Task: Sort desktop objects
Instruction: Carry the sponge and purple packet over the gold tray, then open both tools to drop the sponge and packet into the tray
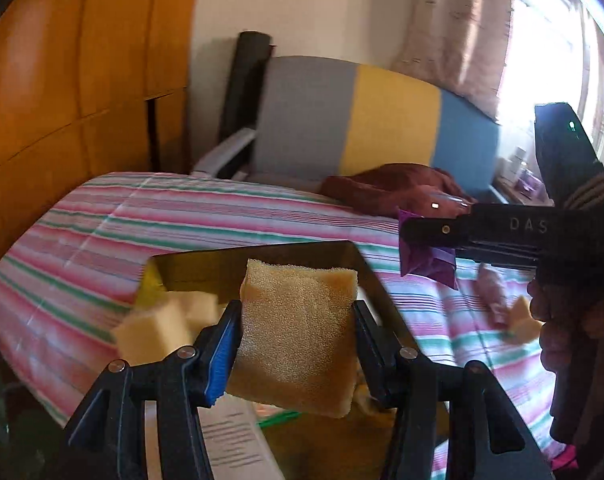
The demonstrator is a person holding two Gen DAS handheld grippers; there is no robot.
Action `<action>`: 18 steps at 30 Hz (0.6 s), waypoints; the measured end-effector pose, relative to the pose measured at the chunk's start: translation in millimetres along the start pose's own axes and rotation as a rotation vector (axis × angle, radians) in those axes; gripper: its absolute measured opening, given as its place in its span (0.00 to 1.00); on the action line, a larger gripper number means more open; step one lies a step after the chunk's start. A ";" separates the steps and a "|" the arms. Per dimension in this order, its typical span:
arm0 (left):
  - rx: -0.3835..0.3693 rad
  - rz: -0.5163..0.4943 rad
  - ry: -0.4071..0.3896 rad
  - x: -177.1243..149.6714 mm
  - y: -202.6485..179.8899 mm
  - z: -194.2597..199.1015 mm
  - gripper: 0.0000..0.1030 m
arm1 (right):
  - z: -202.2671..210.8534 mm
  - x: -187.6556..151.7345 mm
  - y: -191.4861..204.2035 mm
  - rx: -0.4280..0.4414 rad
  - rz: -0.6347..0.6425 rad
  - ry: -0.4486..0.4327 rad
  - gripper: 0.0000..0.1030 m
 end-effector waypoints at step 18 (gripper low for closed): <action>0.057 0.088 0.028 -16.6 43.3 -9.4 0.54 | -68.0 -11.9 61.3 0.041 0.065 0.127 0.51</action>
Point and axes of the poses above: each gripper's, at about its wrist camera, not at the fingertips, and z roughly against the way its jaws point, y to its left, x to its top, the point moved 9 cm from there along -z, roughly the way its jaws point, and after that the axes turned 6 degrees about -x, right-handed, at the moved point
